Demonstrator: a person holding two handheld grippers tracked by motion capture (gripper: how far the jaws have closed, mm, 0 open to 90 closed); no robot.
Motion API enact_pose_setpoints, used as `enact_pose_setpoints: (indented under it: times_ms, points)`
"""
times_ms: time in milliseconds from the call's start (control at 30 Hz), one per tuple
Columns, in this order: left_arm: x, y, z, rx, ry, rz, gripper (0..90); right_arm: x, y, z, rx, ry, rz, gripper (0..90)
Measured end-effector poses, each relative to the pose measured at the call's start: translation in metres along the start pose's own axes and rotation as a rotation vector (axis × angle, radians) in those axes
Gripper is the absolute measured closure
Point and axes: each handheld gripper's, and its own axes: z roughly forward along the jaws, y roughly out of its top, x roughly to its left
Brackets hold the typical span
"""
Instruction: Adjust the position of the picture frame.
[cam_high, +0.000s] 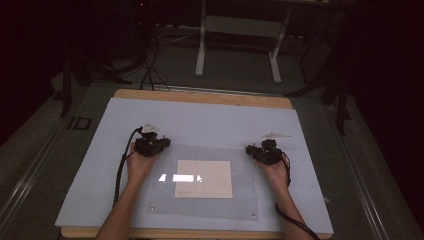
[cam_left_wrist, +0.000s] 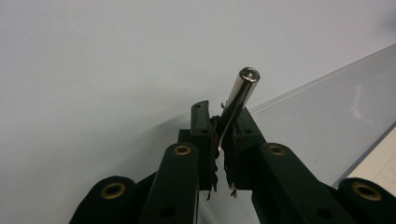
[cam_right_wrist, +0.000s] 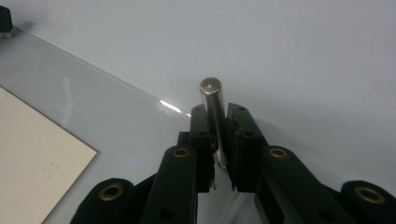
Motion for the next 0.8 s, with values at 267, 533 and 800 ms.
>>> enact_pose_setpoints:
  times_ms: [267, 533, 800]
  points:
    - [0.004, 0.005, -0.003, -0.002, -0.027, -0.050, 81.2, -0.002, 0.011, 0.003, 0.005, -0.015, 0.021, 81.5]
    - [0.011, 0.014, 0.001, -0.004, 0.002, -0.123, 80.0, -0.004, 0.028, 0.009, -0.005, -0.020, 0.046, 80.4]
    - [0.015, 0.014, 0.006, 0.002, 0.023, -0.134, 80.0, -0.008, 0.032, 0.023, 0.007, -0.022, 0.072, 80.2]
